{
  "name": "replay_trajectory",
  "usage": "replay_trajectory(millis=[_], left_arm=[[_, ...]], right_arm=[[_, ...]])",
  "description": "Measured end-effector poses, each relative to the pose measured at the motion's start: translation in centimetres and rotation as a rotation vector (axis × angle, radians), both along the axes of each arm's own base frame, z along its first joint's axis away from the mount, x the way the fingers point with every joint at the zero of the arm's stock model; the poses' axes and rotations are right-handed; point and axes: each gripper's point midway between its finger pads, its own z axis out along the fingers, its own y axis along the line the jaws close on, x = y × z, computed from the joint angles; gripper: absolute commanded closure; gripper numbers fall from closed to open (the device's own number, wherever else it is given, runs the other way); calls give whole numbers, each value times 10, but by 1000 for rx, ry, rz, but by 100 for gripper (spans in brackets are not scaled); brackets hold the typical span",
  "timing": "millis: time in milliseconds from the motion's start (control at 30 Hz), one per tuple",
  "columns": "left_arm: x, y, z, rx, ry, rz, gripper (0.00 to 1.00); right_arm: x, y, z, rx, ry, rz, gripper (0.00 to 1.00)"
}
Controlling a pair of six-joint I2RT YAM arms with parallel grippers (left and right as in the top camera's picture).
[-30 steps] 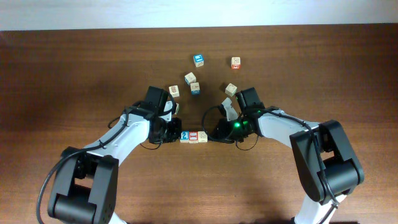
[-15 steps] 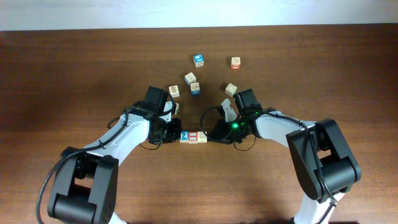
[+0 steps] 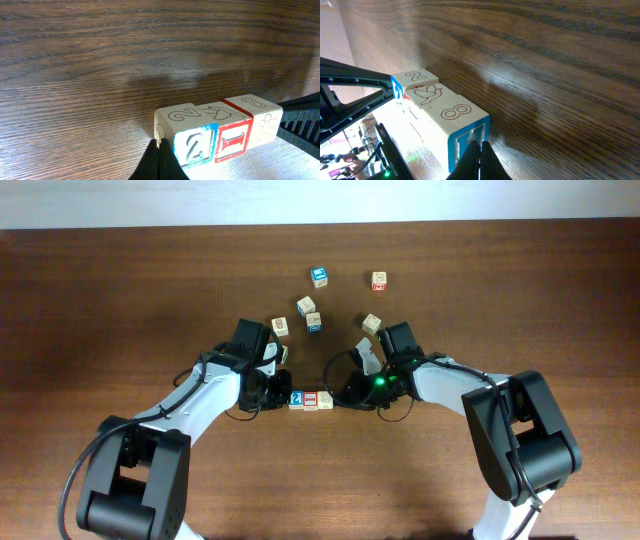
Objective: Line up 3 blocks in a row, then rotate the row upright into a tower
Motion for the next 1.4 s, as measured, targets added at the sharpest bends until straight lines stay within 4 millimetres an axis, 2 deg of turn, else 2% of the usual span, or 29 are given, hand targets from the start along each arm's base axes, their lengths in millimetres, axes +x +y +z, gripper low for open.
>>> replay_trajectory(millis=[333,400,467,533,867,933,1033,1167,1200,1267,1400], left_arm=[[0,1,0,4,2,1,100],[0,2,-1,8,1,2,100],[0,2,-1,12,0,3,100],[0,2,-1,12,0,3,100],[2,9,-2,40,-4,18,100],[3,14,-3,60,-9,25,100],[6,26,-6,109,-15,45,100],[4,31,-11,132,-9,49,100],[4,29,-10,122,-7,47,100],[0,12,-7,55,2,14,100],[-3,5,-6,21,11,0,100]], right_arm=[[-2,2,2,12,2,12,95],[-2,3,8,16,-9,13,96],[2,4,23,31,-51,14,96],[1,7,28,38,-59,21,96],[-5,15,24,8,-40,18,95],[-4,21,27,0,-50,25,96],[4,40,45,11,-103,48,96],[2,62,70,31,-144,95,96],[0,71,78,47,-162,116,96],[-15,85,81,61,-155,164,96],[-17,85,80,53,-148,165,96]])
